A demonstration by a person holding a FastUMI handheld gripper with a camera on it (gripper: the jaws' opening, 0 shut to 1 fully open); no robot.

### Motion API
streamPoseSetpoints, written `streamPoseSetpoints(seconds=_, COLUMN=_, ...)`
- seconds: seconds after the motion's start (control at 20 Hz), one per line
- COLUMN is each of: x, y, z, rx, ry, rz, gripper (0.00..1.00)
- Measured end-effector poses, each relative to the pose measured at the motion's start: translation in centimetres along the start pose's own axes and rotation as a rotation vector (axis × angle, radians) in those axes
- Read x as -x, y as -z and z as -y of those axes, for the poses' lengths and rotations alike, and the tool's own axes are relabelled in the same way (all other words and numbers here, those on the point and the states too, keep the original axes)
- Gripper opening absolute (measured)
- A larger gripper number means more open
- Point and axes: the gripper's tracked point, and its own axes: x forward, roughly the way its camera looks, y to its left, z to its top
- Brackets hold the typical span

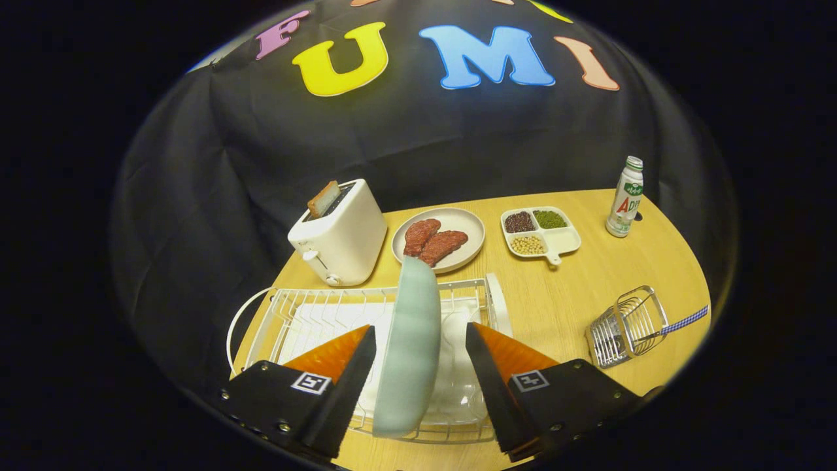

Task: Take the plate from the dish rack, then take the spoon from the basket and place it into the plate.

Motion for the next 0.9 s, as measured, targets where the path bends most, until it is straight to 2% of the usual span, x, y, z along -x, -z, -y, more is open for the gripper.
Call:
streamPoseSetpoints(seconds=0.25, x=-1.3, y=1.0, z=0.0, rx=0.025, ry=0.02, rz=-0.076, gripper=0.68)
streamPoseSetpoints(seconds=0.3, x=-1.3, y=1.2, z=0.2, rx=0.045, ry=0.051, rz=-0.092, gripper=0.62)
streamPoseSetpoints(seconds=0.35, x=-2.0, y=1.3, z=0.7, rx=0.067, ry=0.074, rz=-0.104, gripper=0.46)
streamPoseSetpoints(seconds=0.4, x=-1.8, y=1.4, z=0.6, rx=0.08, ry=0.09, rz=-0.115, gripper=0.43)
streamPoseSetpoints(seconds=0.65, x=-1.0, y=1.4, z=1.4, rx=0.132, ry=0.229, rz=-0.16, gripper=0.34)
streamPoseSetpoints(seconds=0.9, x=-0.7, y=0.3, z=0.2, rx=0.227, ry=0.346, rz=-0.145, gripper=0.34)
